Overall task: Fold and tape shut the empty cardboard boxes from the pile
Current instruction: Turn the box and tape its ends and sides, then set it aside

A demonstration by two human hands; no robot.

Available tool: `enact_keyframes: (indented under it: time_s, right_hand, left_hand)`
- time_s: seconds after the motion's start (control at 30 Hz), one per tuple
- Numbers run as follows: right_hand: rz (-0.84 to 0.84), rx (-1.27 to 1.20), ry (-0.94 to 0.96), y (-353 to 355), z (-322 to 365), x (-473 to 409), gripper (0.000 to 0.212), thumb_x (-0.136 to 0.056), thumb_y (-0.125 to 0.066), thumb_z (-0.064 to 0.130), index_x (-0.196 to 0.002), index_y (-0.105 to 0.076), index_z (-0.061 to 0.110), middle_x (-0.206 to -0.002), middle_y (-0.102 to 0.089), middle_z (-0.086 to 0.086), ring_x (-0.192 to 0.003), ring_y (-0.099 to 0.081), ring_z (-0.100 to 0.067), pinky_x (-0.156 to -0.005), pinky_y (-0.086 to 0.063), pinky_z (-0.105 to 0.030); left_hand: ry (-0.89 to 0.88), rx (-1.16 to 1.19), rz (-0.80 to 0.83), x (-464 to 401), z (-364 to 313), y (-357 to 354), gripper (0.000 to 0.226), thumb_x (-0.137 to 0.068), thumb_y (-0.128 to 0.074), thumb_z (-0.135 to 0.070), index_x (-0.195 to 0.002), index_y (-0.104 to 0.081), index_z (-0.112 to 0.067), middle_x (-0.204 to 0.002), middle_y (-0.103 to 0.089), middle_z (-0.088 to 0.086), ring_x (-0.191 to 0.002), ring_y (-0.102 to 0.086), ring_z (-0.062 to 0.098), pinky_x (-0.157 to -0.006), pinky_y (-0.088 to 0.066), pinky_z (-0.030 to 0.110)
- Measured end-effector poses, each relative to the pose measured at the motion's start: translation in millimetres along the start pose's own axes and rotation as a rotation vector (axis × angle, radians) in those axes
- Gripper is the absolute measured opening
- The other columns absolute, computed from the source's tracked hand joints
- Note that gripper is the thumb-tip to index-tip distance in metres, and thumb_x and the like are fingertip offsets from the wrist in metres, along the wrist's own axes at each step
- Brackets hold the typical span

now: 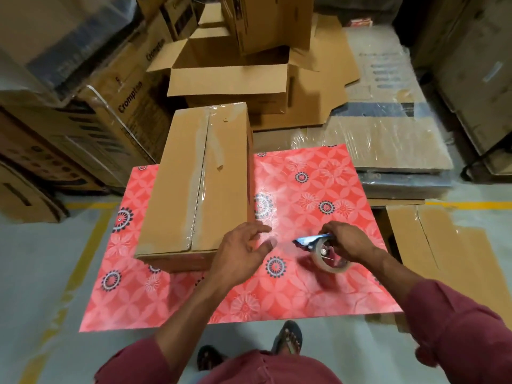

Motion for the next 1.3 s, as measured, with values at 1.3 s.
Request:
enact_keyframes:
  time_s: [1.3]
  right_hand:
    - [-0.06,0.337,0.277,83,430,16,0.066,-0.077,-0.074,0.066,-0.129,-0.05,0.033,-0.092,-0.057,0.007,-0.088,-0.064,-0.028,-0.063,-0.051,-0.04]
  left_hand:
    - [0.455,0.913,-0.26,80,173,213,0.021,-0.105,-0.061,-0.014,-0.093,-0.069,0.001,-0.079,-0.076,0.019,-0.054,-0.072,0.018,-0.047,-0.058,0.026]
Point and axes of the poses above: each hand's wrist, its own x-axis away from the middle knuckle, its own y-axis out of the back of the hand, z = x × y, the point moved 6 cm from there along -x, towards the middle knuckle
